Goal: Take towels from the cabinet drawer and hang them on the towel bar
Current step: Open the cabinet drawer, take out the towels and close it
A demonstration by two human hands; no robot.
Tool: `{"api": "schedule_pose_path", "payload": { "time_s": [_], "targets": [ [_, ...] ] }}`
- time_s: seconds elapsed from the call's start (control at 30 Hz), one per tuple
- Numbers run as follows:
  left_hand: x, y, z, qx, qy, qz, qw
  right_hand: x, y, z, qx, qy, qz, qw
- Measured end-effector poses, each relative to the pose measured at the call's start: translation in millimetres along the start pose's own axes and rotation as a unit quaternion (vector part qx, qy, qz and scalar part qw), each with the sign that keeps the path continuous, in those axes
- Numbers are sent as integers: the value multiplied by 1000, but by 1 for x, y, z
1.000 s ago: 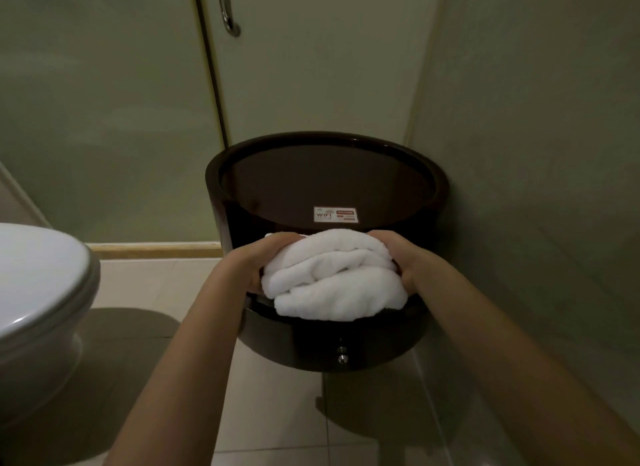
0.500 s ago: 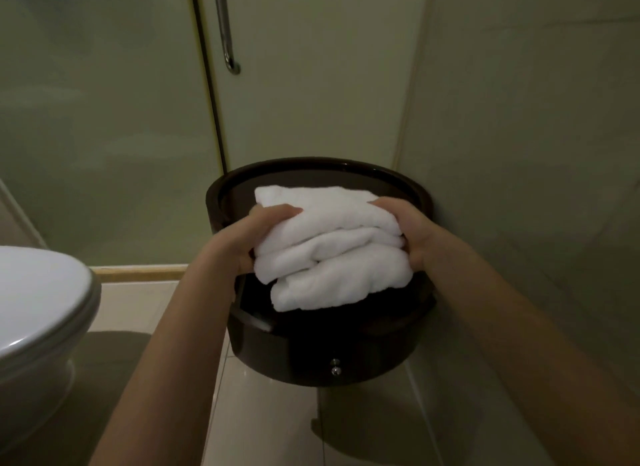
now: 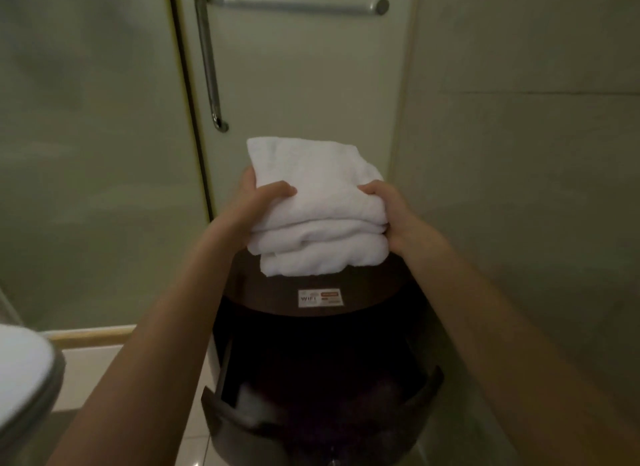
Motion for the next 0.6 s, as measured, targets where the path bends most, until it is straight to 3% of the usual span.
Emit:
{"api": "schedule_pose_path", "payload": {
  "time_s": [0.2, 0.33, 0.47, 0.6],
  "targets": [
    [0, -76, -31, -13, -16, 18, 1000, -2, 61, -36, 81, 30, -20, 996],
    [-2, -130, -36, -22, -35, -7, 999, -7, 105, -52, 145, 49, 32, 988],
    [-2, -172, -34, -115, -27, 10, 993, -16, 137, -59, 200, 71, 108, 971],
    [-3, -173, -41, -65, -33, -99, 992, -20, 145, -64, 193, 77, 116, 971]
  ]
}}
Point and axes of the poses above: each hand's wrist, its own z-axis away from the middle knuckle, its own x-axis out of the palm, y = z × x, the point moved 6 cm from there along -z, towards the middle knuckle, and after that the axes turned 5 degrees about z, right-handed, at the moved point
